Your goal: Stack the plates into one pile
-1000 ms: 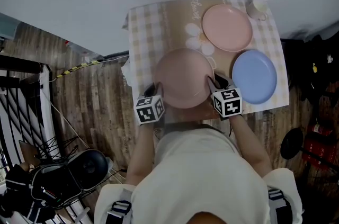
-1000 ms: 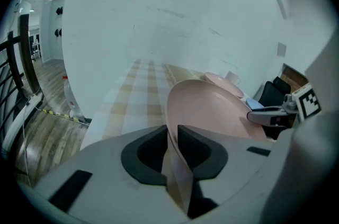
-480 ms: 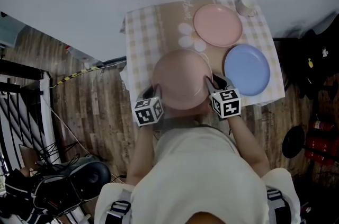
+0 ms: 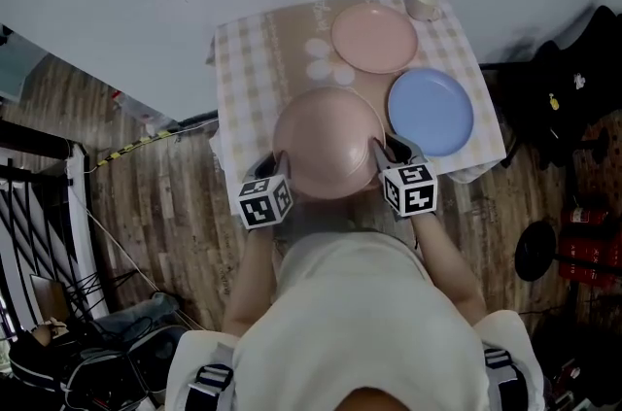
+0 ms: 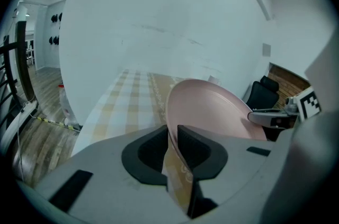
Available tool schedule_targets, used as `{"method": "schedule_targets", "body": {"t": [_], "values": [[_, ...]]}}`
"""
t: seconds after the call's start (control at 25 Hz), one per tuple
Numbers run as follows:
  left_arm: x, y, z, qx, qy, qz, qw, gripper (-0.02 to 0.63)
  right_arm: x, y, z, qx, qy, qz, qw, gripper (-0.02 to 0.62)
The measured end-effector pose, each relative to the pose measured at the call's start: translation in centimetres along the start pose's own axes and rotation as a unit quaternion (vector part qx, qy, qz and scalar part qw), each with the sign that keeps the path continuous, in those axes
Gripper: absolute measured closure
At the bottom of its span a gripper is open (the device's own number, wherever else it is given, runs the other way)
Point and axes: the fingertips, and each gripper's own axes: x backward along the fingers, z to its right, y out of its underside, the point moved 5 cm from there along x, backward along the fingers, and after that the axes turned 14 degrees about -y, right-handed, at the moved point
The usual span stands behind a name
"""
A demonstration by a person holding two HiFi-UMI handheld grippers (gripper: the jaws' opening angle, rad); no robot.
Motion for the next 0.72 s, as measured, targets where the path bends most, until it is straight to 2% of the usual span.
{"method": "schedule_targets", "body": {"t": [0.4, 0.72], "values": [[1.8, 0.5, 4.2, -0.027, 0.038, 0.015, 0.9988, 0.554, 5.9, 1.3, 0.4, -0.015, 0.048, 0.031, 0.998, 0.518], [2.0, 0.6, 7.5, -0.048, 0.079, 0.010, 0.9957, 0.554, 9.3, 2.3, 1.7, -0.039, 0.096, 0.048, 0.993, 0.529]]}}
